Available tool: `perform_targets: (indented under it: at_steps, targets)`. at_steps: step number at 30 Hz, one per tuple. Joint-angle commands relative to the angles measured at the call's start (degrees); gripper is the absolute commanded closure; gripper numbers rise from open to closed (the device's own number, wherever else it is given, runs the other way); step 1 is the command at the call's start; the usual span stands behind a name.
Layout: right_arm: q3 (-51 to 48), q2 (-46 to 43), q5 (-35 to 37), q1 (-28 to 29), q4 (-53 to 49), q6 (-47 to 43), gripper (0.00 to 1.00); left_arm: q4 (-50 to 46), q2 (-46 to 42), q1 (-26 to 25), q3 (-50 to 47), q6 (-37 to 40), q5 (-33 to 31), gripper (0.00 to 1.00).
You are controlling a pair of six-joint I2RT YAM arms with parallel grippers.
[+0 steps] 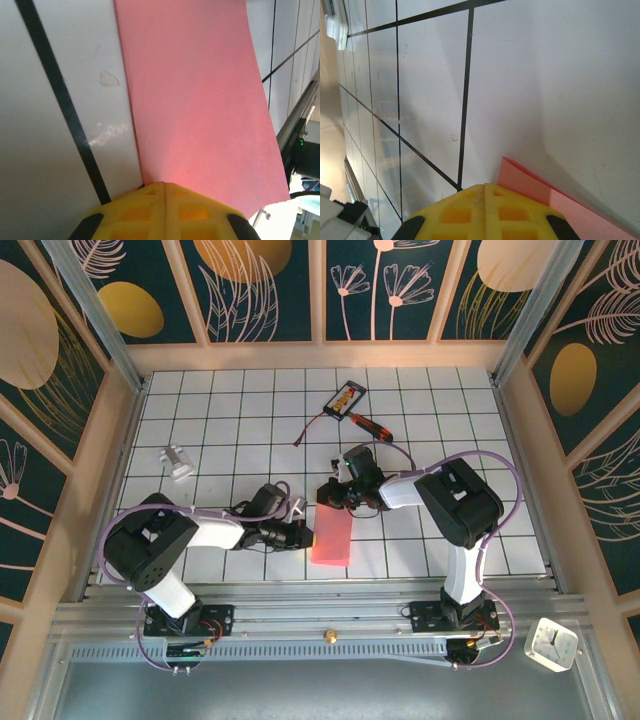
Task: Fold a paper plane with a square sheet of paper (pick it up from the middle)
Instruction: Fold the square sheet of paper in half at the bottom-center of the table.
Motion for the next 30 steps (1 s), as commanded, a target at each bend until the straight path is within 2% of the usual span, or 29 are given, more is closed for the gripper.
perform_targets:
  at_steps: [1, 19, 30]
  targets:
    - [-1.6, 3.7, 7.3, -0.4, -8.5, -1.8, 1.0, -7.2, 0.8, -2.6, -3.1, -1.0, 4.6, 1.0]
    - [-1.4, 3.5, 8.3, -0.5, -9.3, -2.1, 1.0, -10.6, -2.1, -5.9, -7.1, 0.4, 5.7, 1.0]
    - [-0.5, 3.5, 7.4, -0.8, -9.7, -3.0, 1.0, -15.8, -5.0, -6.7, -6.3, 3.5, 6.5, 1.0]
